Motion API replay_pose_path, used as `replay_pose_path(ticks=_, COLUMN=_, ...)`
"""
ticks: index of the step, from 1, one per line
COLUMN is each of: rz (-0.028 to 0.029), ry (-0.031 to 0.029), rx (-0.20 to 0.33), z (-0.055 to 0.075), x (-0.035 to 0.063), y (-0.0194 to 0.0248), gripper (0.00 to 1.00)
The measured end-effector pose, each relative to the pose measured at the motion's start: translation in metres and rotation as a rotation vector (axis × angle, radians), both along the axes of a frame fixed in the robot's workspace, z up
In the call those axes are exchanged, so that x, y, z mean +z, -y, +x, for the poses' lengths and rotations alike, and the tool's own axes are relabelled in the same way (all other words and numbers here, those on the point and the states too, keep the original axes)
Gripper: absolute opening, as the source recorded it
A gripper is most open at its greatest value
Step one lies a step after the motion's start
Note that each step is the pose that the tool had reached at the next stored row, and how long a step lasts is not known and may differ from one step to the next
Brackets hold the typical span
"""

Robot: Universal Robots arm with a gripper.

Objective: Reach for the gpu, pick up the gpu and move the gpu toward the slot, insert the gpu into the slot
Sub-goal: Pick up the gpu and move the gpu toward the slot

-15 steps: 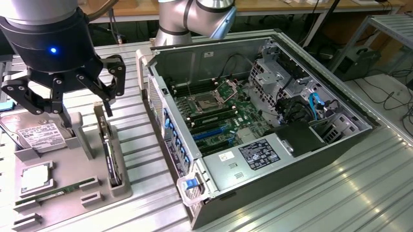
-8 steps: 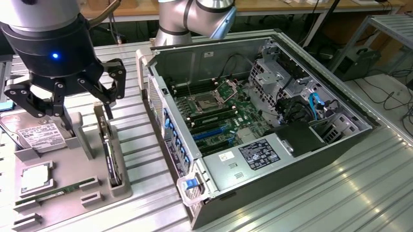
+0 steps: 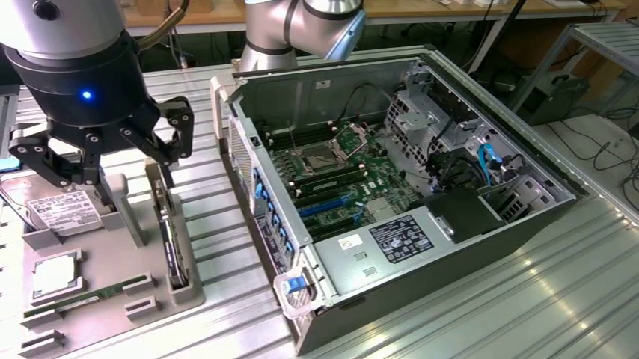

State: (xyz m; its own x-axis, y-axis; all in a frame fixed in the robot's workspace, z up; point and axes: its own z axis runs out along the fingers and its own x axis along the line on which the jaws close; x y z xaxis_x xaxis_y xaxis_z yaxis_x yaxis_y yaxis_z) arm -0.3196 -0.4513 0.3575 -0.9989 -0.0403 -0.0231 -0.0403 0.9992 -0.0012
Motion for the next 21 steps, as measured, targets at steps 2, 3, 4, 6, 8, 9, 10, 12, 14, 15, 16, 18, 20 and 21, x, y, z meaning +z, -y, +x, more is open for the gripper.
replay_pose_path(ticks=2, rz=0.0, ry=0.0, rx=0.0, z=-0.001, x=-0.0018, y=0.0, gripper=0.66)
replay_pose_path(ticks=3, rz=0.0001, ry=0.0, rx=0.0, z=-0.001, x=-0.0029, y=0.0, gripper=0.66)
replay_pose_path(ticks=4, rz=0.0, ry=-0.0001, rx=0.0, z=-0.001, x=-0.0039, y=0.0, gripper=0.66)
replay_pose_path(ticks=6, rz=0.0001, ry=0.0001, rx=0.0, z=-0.001, x=-0.006, y=0.0, gripper=0.66)
replay_pose_path(ticks=8, rz=0.0001, ry=0.0, rx=0.0, z=-0.001, x=-0.0079, y=0.0, gripper=0.66)
replay_pose_path(ticks=9, rz=0.0, ry=-0.0001, rx=0.0, z=-0.001, x=-0.0097, y=0.0, gripper=0.66)
replay_pose_path(ticks=10, rz=0.0, ry=0.0, rx=0.0, z=-0.001, x=-0.0107, y=0.0, gripper=0.66)
replay_pose_path(ticks=12, rz=0.0, ry=0.0, rx=-0.001, z=-0.001, x=-0.0126, y=0.0, gripper=0.66)
replay_pose_path(ticks=14, rz=0.0, ry=0.0, rx=-0.001, z=-0.001, x=-0.0145, y=0.0, gripper=0.66)
replay_pose_path(ticks=15, rz=0.0, ry=-0.0001, rx=-0.001, z=-0.001, x=-0.0154, y=0.0, gripper=0.66)
replay_pose_path(ticks=16, rz=0.0, ry=0.0, rx=-0.001, z=-0.001, x=-0.0167, y=0.0, gripper=0.66)
replay_pose_path(ticks=18, rz=0.0, ry=-0.0001, rx=-0.001, z=-0.001, x=-0.0184, y=0.0, gripper=0.66)
replay_pose_path(ticks=20, rz=0.0001, ry=0.0, rx=-0.001, z=-0.001, x=-0.0198, y=0.0, gripper=0.66)
replay_pose_path(ticks=21, rz=0.0, ry=0.0, rx=-0.001, z=-0.001, x=-0.0203, y=0.0, gripper=0.66)
